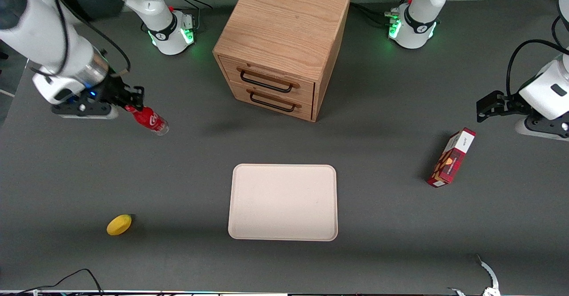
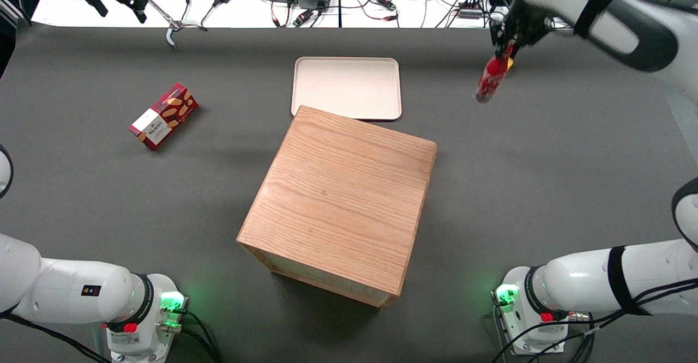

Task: Place coke bottle on tray
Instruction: 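Lift the bottle and carry it over the cream tray's corner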

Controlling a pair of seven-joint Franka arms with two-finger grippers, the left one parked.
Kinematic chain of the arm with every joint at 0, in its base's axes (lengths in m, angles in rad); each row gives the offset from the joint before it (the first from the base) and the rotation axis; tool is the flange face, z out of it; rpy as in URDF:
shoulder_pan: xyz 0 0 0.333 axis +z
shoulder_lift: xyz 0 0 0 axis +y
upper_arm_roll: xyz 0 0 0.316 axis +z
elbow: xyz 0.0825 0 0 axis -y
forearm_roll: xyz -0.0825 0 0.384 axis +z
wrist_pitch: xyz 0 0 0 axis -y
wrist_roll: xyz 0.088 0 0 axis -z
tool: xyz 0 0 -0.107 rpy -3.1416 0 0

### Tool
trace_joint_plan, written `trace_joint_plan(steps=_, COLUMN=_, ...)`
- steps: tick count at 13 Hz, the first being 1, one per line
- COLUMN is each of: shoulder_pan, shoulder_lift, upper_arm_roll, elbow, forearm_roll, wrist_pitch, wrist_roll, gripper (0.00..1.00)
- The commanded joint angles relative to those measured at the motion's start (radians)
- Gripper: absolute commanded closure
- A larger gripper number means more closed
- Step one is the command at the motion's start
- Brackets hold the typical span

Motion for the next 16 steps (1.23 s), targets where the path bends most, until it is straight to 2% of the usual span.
trace_joint_plan(steps=1, shoulder_pan=0.024, shoulder_lift=0.31, upper_arm_roll=0.078, elbow=0.463, forearm_roll=0.003, wrist_pitch=-0.19, wrist_roll=0.152, gripper=1.0)
trace_joint_plan(steps=3, shoulder_pan=0.061, shoulder_lift=0.488, upper_arm_roll=0.118, elbow=0.677, forearm_roll=-0.003, wrist_pitch=-0.209, wrist_roll=0.284, gripper=1.0)
trace_joint_plan(steps=5, shoulder_pan=0.107, shoulder_lift=0.62, upper_arm_roll=0.12, elbow=0.781, forearm_roll=-0.012, wrist_pitch=-0.147, wrist_roll=0.377, gripper=1.0)
trace_joint_plan(steps=8, shoulder_pan=0.141, shoulder_lift=0.755, upper_arm_roll=0.12, elbow=0.782, forearm_roll=-0.096, wrist_pitch=0.047, wrist_roll=0.495, gripper=1.0)
trace_joint_plan(steps=10, shoulder_pan=0.17, shoulder_lift=0.84, upper_arm_roll=0.122, elbow=0.781, forearm_roll=-0.187, wrist_pitch=0.166, wrist_roll=0.609, gripper=1.0)
trace_joint_plan(steps=13, shoulder_pan=0.184, shoulder_lift=0.928, upper_arm_roll=0.122, elbow=0.782, forearm_roll=-0.236, wrist_pitch=0.317, wrist_roll=0.674, gripper=1.0)
trace_joint_plan(steps=15, shoulder_pan=0.186, shoulder_lift=0.954, upper_arm_roll=0.119, elbow=0.781, forearm_roll=-0.25, wrist_pitch=0.36, wrist_roll=0.688, gripper=1.0)
trace_joint_plan(steps=16, shoulder_pan=0.189, shoulder_lift=0.964, upper_arm_roll=0.12, elbow=0.779, forearm_roll=-0.28, wrist_pitch=0.368, wrist_roll=0.704, gripper=1.0)
